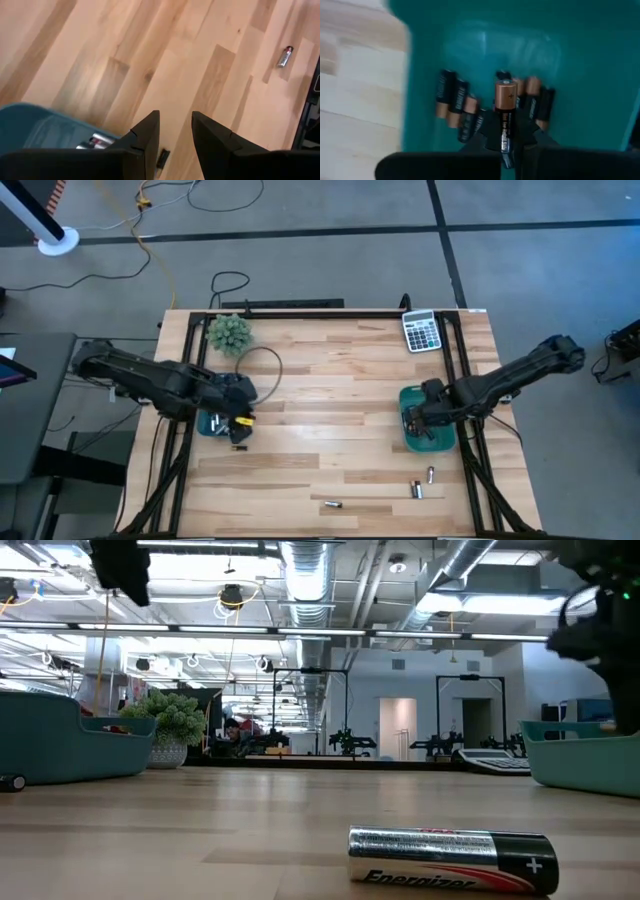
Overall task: Sort batteries
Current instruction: Put the black battery into the green bin
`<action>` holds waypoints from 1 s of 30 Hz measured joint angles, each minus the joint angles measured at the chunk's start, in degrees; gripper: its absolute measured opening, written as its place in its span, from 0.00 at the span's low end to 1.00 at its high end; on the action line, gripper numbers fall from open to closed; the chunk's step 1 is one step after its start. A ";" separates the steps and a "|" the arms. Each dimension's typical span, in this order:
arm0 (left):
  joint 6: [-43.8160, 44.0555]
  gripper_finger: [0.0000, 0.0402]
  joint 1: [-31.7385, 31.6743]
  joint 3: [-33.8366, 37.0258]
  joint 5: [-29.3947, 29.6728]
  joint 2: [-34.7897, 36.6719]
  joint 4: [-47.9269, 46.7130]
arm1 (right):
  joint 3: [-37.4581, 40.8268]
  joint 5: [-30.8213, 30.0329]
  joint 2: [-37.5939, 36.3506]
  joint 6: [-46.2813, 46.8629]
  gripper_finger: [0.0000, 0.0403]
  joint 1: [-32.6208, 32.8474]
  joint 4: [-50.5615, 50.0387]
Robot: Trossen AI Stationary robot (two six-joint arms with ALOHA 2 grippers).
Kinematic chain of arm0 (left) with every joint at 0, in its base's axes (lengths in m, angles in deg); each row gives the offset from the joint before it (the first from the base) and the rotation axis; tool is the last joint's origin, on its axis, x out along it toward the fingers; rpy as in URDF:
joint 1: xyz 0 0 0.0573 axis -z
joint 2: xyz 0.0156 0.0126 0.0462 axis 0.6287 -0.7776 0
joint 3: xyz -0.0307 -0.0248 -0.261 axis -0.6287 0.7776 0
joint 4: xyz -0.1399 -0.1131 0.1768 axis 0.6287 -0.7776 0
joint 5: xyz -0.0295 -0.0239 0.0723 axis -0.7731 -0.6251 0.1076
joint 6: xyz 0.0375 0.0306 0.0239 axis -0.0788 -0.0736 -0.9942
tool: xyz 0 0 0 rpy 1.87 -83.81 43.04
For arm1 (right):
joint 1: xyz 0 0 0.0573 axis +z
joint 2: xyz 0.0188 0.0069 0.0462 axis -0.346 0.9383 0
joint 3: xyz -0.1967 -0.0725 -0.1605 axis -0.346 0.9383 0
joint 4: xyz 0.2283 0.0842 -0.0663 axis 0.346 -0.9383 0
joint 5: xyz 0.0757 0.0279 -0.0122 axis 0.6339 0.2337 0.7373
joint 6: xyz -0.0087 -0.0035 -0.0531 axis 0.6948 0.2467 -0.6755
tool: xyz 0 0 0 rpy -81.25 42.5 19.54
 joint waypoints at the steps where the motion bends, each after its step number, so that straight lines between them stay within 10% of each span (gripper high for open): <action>1: 0.02 0.27 0.27 -0.99 0.00 -1.39 0.07 | 1.13 0.68 -0.09 0.80 0.03 0.28 1.41; 11: 2.68 0.27 3.66 -7.99 -1.52 -13.84 0.04 | 6.52 2.07 0.40 2.12 0.05 0.64 8.38; 30: 17.92 0.27 11.54 -15.71 -1.70 -25.56 0.20 | 5.66 2.03 -1.89 -4.95 0.38 0.84 6.85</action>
